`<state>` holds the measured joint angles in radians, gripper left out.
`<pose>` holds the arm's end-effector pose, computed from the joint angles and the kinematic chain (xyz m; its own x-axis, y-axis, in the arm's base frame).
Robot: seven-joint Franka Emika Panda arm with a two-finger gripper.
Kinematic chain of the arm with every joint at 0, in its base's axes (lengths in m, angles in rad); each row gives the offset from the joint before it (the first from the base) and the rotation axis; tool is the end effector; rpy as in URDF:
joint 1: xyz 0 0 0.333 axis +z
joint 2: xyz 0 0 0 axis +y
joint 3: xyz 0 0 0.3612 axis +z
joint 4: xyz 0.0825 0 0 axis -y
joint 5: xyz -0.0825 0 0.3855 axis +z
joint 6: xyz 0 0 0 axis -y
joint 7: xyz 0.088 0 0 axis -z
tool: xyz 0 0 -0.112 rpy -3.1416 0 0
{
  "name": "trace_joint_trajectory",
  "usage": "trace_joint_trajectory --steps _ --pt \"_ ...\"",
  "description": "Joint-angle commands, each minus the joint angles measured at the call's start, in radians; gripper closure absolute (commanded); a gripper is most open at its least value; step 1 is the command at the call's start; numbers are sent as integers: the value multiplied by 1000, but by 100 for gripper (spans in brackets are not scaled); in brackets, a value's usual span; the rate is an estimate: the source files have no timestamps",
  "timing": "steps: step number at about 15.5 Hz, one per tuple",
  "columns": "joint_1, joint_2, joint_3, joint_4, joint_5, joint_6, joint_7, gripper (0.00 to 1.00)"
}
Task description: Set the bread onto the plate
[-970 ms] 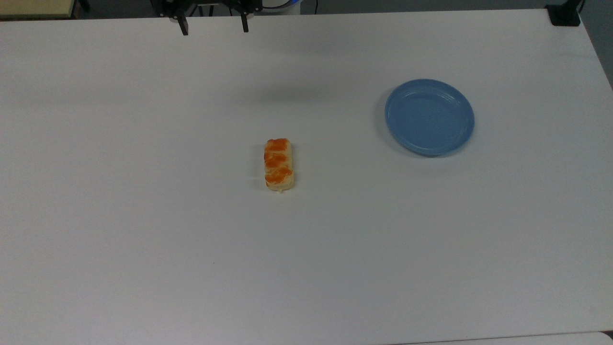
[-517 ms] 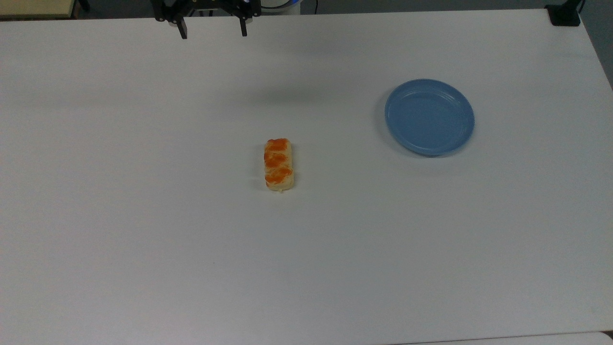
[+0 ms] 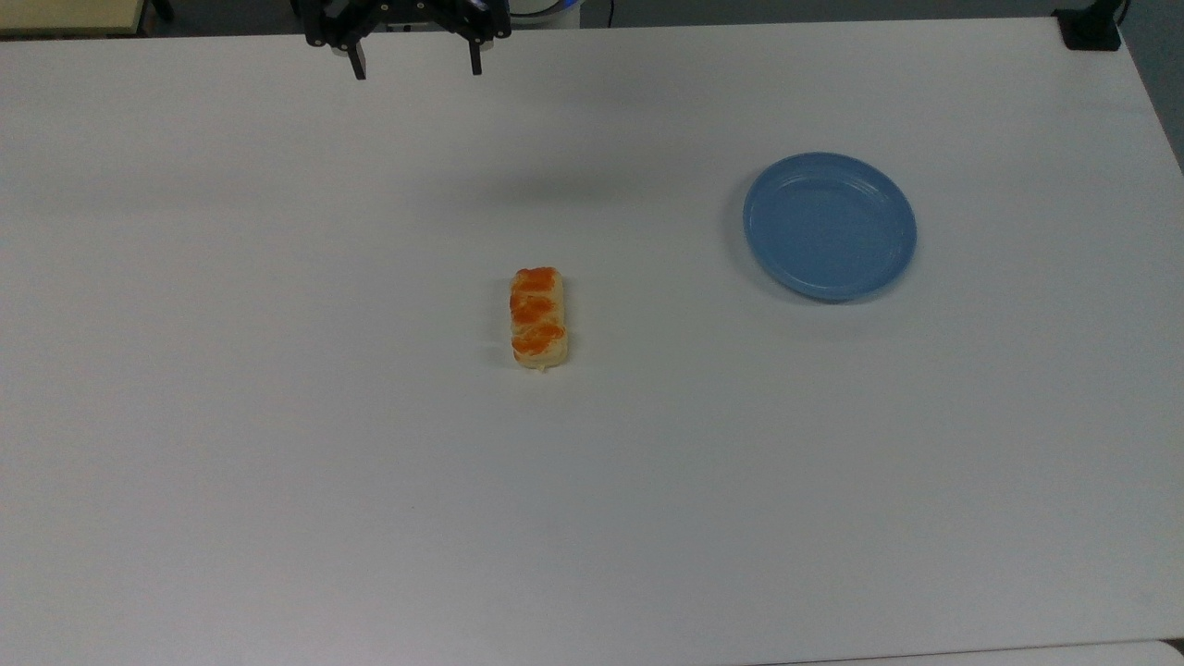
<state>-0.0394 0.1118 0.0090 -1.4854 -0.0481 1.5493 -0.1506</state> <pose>0.5919 -0.0238 0.6391 0.9914 0.1188 -0.0544 0.1210 -0.9919 0.0394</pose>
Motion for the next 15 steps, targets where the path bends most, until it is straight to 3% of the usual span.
trace_joint_trajectory --steps 1,15 --pt "22 2 -1 0 -53 6 -1 0" --pt "42 -9 -4 0 -76 -69 -4 0"
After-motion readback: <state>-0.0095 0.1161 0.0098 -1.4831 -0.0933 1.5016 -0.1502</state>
